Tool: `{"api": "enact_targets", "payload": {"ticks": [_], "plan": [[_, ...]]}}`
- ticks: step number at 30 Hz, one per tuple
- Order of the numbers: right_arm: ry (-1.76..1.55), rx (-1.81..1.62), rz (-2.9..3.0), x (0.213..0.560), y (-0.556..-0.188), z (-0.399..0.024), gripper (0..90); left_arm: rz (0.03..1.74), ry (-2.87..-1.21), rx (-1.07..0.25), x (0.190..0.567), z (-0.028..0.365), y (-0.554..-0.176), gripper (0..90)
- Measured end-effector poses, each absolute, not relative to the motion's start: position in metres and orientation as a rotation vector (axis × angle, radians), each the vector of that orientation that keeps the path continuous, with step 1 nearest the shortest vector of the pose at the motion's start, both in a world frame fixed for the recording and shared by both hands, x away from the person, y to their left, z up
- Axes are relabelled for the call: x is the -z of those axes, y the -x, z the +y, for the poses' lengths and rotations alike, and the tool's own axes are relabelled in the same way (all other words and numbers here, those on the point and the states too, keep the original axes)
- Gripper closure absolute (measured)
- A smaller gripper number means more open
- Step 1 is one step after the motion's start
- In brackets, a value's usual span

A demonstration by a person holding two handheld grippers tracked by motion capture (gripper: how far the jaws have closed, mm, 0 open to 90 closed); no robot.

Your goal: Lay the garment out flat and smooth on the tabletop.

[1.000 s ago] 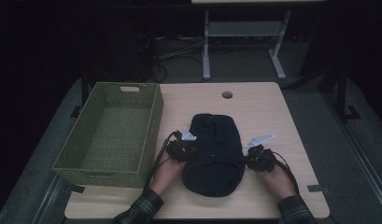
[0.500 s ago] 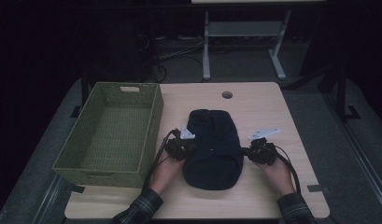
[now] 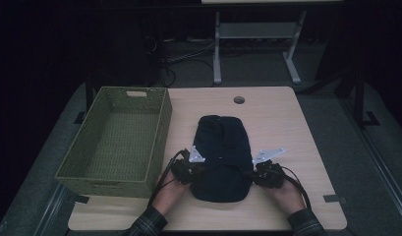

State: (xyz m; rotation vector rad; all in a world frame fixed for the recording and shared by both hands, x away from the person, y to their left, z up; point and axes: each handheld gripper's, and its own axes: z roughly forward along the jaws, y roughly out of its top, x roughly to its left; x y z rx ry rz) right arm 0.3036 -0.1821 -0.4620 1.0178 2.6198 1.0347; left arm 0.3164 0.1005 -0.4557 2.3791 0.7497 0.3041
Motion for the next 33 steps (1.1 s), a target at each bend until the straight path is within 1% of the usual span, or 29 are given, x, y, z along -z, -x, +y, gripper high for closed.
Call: {"api": "enact_targets", "payload": {"ticks": [4, 10, 14, 21, 30, 33], "plan": [[-1.026, -1.031, 2.644, 0.461, -0.300, -0.184, 89.9, 0.743, -2.378, -0.271, 0.455, 0.105, -0.311, 89.3], [-1.006, -1.021, 2.669, 0.460, -0.281, -0.186, 89.8, 0.711, -2.366, -0.214, 0.456, 0.109, -0.295, 89.3], [-0.992, -1.003, 2.675, 0.459, -0.269, -0.191, 89.8, 0.685, -2.370, -0.198, 0.456, 0.104, -0.288, 89.3], [-1.013, -0.990, 2.665, 0.458, -0.251, -0.207, 89.8, 0.637, -2.362, -0.128, 0.457, 0.091, -0.279, 89.3], [-1.018, -0.981, 2.660, 0.457, -0.245, -0.215, 89.6, 0.628, -2.347, -0.094, 0.459, 0.087, -0.276, 89.3], [-1.026, -1.000, 2.655, 0.456, -0.245, -0.216, 83.7, 0.638, -2.330, -0.073, 0.458, 0.088, -0.277, 87.4]]}}
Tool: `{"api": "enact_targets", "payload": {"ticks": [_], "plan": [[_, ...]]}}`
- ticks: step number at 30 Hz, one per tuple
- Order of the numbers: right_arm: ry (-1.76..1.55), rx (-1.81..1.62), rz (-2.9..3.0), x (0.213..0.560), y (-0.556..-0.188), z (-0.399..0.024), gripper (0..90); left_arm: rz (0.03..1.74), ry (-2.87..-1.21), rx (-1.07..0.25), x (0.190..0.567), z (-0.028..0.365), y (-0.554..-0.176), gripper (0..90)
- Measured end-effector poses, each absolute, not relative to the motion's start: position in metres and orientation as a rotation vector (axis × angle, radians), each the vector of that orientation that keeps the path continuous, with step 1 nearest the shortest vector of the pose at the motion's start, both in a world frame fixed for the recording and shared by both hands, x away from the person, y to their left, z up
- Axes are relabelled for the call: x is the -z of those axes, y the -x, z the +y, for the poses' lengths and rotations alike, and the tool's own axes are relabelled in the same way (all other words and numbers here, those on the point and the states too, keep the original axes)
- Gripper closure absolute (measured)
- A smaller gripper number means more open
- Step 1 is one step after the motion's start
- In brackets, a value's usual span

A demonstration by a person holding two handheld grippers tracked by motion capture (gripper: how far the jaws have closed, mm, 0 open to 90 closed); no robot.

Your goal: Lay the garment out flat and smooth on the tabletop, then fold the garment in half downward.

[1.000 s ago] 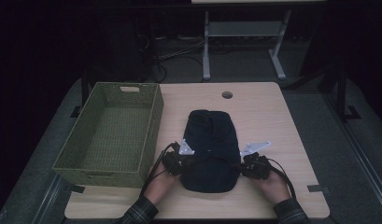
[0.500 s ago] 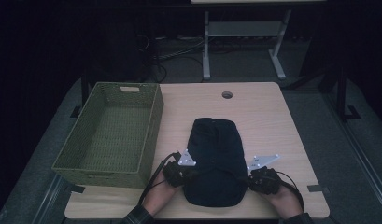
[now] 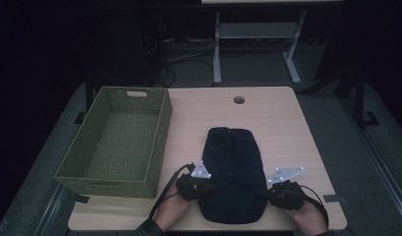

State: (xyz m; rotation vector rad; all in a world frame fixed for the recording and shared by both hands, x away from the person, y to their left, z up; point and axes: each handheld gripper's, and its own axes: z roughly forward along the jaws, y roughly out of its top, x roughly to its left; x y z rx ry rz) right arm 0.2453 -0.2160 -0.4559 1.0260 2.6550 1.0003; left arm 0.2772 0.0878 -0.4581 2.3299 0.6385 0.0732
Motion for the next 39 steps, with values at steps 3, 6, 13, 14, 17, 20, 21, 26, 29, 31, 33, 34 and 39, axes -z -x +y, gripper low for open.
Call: {"api": "enact_targets", "payload": {"ticks": [3, 6, 13, 14, 17, 20, 21, 26, 29, 31, 33, 34, 39], "plan": [[-1.036, -1.021, 2.635, 0.453, -0.246, -0.217, 75.9, 0.647, -2.312, -0.068, 0.457, 0.089, -0.279, 80.3], [-1.042, -1.031, 2.619, 0.450, -0.249, -0.217, 69.2, 0.663, -2.285, -0.068, 0.455, 0.090, -0.282, 73.9], [-1.056, -1.050, 2.584, 0.445, -0.268, -0.218, 59.1, 0.712, -2.235, -0.133, 0.444, 0.095, -0.297, 59.5], [-1.061, -1.056, 2.583, 0.444, -0.271, -0.218, 58.7, 0.714, -2.229, -0.140, 0.441, 0.096, -0.300, 58.4], [-1.081, -1.083, 2.571, 0.440, -0.280, -0.221, 58.1, 0.713, -2.218, -0.183, 0.434, 0.098, -0.306, 55.7], [-1.097, -1.110, 2.550, 0.435, -0.290, -0.221, 56.8, 0.718, -2.207, -0.215, 0.429, 0.097, -0.312, 54.7], [-1.087, -1.108, 2.545, 0.433, -0.294, -0.221, 56.3, 0.712, -2.206, -0.233, 0.428, 0.096, -0.315, 54.7], [-1.080, -1.139, 2.511, 0.424, -0.312, -0.220, 55.2, 0.721, -2.211, -0.286, 0.421, 0.090, -0.332, 54.4], [-1.087, -1.130, 2.502, 0.419, -0.322, -0.219, 55.3, 0.744, -2.204, -0.299, 0.418, 0.089, -0.344, 54.7], [-1.087, -1.145, 2.494, 0.416, -0.331, -0.219, 55.4, 0.759, -2.199, -0.304, 0.415, 0.089, -0.353, 55.8], [-1.084, -1.137, 2.488, 0.413, -0.339, -0.219, 55.6, 0.774, -2.184, -0.311, 0.413, 0.089, -0.360, 57.0], [-1.096, -1.147, 2.488, 0.412, -0.343, -0.218, 55.7, 0.779, -2.178, -0.311, 0.412, 0.089, -0.364, 57.2], [-1.096, -1.143, 2.481, 0.406, -0.363, -0.217, 56.8, 0.807, -2.151, -0.336, 0.406, 0.088, -0.383, 57.6]]}}
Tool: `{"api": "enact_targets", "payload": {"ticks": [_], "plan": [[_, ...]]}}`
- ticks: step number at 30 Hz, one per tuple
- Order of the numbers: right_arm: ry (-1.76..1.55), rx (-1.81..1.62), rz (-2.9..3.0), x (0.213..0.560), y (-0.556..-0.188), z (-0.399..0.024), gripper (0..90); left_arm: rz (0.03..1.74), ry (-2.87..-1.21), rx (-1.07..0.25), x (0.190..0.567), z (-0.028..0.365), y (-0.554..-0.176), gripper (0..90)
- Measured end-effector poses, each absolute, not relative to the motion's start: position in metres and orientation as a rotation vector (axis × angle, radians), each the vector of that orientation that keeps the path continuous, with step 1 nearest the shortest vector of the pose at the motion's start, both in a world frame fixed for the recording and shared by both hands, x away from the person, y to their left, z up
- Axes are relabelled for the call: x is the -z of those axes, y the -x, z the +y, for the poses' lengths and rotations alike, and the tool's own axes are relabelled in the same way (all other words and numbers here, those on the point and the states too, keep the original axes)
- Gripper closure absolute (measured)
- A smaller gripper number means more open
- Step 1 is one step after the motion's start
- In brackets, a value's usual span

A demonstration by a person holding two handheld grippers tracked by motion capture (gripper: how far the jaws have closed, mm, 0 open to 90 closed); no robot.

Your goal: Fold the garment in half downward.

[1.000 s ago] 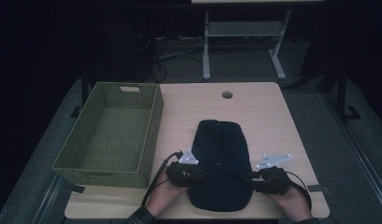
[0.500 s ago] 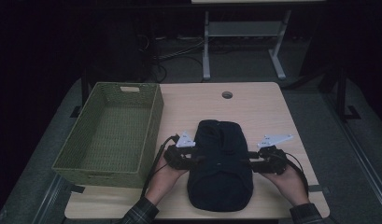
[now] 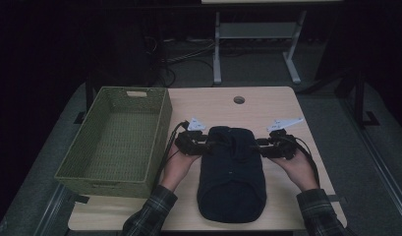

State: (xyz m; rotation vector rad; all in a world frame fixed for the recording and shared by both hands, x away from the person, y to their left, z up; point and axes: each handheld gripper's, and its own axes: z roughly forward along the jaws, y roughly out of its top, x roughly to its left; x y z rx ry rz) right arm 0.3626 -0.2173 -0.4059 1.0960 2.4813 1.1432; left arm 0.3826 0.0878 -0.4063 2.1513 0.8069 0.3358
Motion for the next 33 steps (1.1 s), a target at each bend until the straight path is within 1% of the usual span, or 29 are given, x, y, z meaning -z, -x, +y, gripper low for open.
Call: {"api": "enact_targets", "payload": {"ticks": [8, 10, 15, 18, 25, 28, 33], "plan": [[-1.140, -1.141, 2.456, 0.404, -0.397, -0.216, 57.5, 0.875, -2.109, -0.367, 0.403, 0.084, -0.417, 59.3], [-1.148, -1.157, 2.440, 0.405, -0.402, -0.216, 57.8, 0.884, -2.127, -0.384, 0.405, 0.083, -0.427, 59.7], [-1.180, -1.131, 2.428, 0.410, -0.420, -0.214, 57.8, 0.907, -2.114, -0.363, 0.418, 0.076, -0.448, 60.0], [-1.199, -1.135, 2.421, 0.413, -0.428, -0.215, 57.5, 0.907, -2.149, -0.358, 0.426, 0.071, -0.459, 60.1], [-1.262, -1.121, 2.407, 0.419, -0.449, -0.217, 57.8, 0.942, -2.185, -0.341, 0.444, 0.065, -0.476, 59.7], [-1.296, -1.098, 2.399, 0.425, -0.457, -0.218, 57.7, 0.957, -2.204, -0.328, 0.452, 0.063, -0.478, 58.8], [-1.359, -1.074, 2.391, 0.438, -0.468, -0.220, 57.6, 0.976, -2.211, -0.313, 0.457, 0.064, -0.481, 59.8]]}}
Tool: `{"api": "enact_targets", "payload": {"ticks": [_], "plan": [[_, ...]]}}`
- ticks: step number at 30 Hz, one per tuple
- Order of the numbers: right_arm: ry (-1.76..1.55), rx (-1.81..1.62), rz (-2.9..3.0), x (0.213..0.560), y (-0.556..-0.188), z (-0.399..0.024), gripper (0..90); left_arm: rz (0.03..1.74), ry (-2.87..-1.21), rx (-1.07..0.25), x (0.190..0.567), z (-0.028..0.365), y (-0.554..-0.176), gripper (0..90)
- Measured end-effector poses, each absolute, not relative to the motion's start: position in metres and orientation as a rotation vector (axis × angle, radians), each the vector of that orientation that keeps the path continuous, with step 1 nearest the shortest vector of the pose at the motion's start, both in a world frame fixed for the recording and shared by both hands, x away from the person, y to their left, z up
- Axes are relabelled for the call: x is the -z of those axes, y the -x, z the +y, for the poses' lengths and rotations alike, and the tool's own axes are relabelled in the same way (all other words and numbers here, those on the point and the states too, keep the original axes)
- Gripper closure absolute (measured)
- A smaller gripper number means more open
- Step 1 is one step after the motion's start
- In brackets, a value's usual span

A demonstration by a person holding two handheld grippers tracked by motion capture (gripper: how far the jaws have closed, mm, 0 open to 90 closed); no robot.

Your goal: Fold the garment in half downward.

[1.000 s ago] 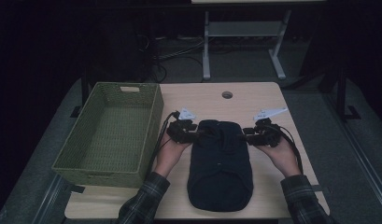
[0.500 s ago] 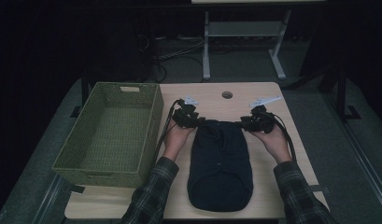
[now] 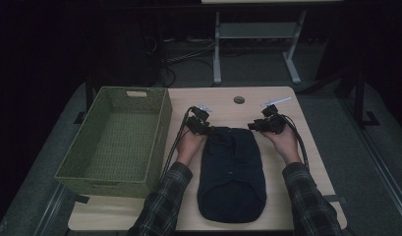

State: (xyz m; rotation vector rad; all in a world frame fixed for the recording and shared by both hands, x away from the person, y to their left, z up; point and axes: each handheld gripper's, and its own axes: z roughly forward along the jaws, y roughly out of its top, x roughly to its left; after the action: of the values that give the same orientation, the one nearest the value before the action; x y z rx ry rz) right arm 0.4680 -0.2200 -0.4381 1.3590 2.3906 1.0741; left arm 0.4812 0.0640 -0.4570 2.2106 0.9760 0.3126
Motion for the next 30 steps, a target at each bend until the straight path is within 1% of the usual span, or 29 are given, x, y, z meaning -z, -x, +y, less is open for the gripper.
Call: {"api": "enact_targets", "payload": {"ticks": [5, 13, 16, 19, 21, 23, 24, 30], "plan": [[-1.370, -1.030, 2.434, 0.451, -0.471, -0.215, 57.2, 0.972, -2.223, -0.301, 0.459, 0.063, -0.481, 62.7], [-1.362, -0.997, 2.473, 0.459, -0.471, -0.209, 58.7, 0.922, -2.248, -0.291, 0.460, 0.060, -0.479, 69.7], [-1.397, -1.045, 2.480, 0.463, -0.472, -0.212, 62.0, 0.925, -2.233, -0.253, 0.461, 0.062, -0.481, 73.5], [-1.415, -1.064, 2.492, 0.464, -0.472, -0.213, 68.4, 0.923, -2.228, -0.225, 0.461, 0.063, -0.481, 78.0], [-1.399, -1.069, 2.503, 0.464, -0.472, -0.212, 74.3, 0.917, -2.237, -0.224, 0.460, 0.063, -0.481, 81.1], [-1.380, -1.044, 2.510, 0.462, -0.471, -0.209, 82.1, 0.924, -2.230, -0.224, 0.460, 0.062, -0.480, 83.6], [-1.360, -1.029, 2.509, 0.462, -0.471, -0.208, 84.1, 0.924, -2.230, -0.228, 0.460, 0.062, -0.480, 84.3], [-1.351, -1.002, 2.491, 0.458, -0.470, -0.205, 86.3, 0.946, -2.247, -0.250, 0.455, 0.065, -0.478, 86.6]]}}
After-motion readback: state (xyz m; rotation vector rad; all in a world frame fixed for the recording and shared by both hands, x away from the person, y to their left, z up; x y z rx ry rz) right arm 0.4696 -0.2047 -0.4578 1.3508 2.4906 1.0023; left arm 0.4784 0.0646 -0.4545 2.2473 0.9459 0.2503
